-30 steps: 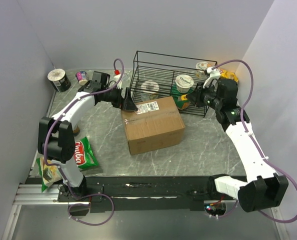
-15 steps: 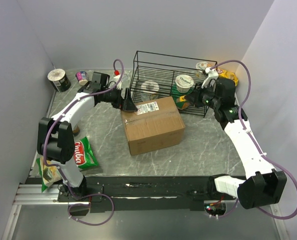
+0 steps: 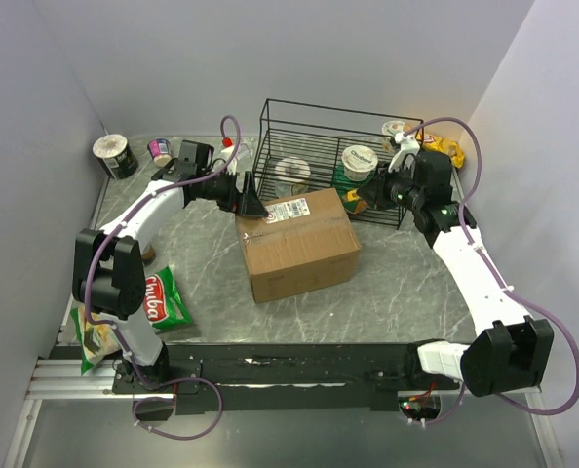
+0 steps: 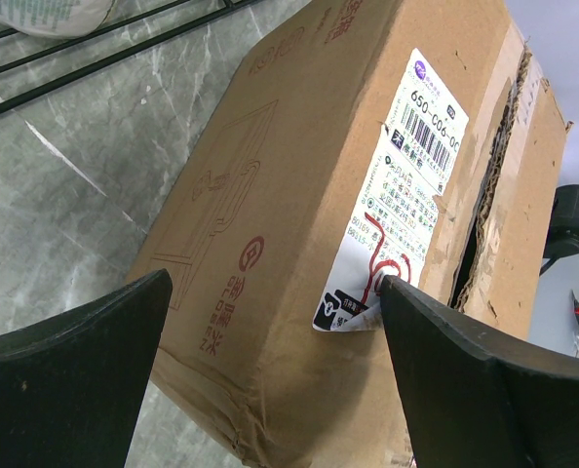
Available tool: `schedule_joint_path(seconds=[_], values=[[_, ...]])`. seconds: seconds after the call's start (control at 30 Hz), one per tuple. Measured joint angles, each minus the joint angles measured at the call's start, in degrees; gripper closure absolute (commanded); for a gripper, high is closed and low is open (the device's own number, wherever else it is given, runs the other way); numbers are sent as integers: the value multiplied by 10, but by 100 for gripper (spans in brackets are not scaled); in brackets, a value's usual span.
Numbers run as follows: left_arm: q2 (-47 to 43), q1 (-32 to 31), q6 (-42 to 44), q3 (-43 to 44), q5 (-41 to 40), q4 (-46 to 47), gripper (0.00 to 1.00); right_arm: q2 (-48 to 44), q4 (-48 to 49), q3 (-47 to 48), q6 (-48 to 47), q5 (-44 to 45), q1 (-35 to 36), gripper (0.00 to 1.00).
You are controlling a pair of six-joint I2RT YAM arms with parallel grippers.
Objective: Unpack the express box
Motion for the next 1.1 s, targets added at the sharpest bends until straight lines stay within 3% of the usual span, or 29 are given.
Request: schedule_joint_path(seconds=[1.1], values=[[2,-15,0,1,0,-3,5,-19,-11,6,3,5,4,100]])
